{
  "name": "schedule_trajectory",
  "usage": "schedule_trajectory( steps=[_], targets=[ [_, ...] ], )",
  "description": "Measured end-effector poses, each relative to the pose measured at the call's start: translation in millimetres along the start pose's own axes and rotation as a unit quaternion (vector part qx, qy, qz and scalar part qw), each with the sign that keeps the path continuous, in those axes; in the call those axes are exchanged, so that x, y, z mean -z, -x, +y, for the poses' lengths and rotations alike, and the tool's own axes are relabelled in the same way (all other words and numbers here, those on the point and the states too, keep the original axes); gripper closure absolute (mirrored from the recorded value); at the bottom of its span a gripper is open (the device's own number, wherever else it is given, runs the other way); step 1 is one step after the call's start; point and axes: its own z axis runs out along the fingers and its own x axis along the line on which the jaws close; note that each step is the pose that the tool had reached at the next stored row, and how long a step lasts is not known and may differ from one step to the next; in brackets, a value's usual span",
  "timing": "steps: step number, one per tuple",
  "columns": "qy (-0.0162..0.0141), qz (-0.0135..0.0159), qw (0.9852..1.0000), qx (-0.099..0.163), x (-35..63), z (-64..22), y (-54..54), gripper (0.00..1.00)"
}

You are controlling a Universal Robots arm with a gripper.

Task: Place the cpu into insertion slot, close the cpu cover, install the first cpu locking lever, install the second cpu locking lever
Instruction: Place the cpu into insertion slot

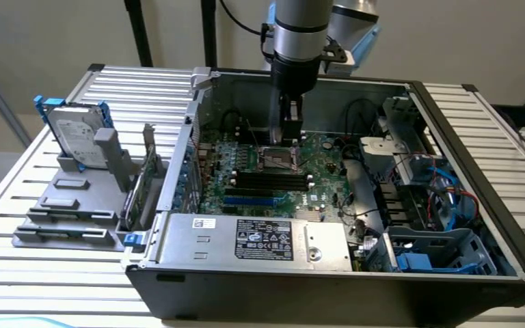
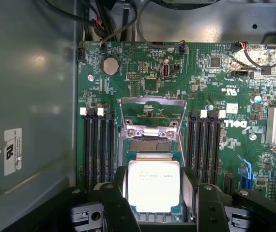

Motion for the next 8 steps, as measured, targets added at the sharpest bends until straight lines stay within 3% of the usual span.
schedule_trajectory(
  steps=[8],
  targets=[
    [0.0003,0.0000,1.0000,0.000,-14.5,-0.5,0.7,0.46]
  ],
)
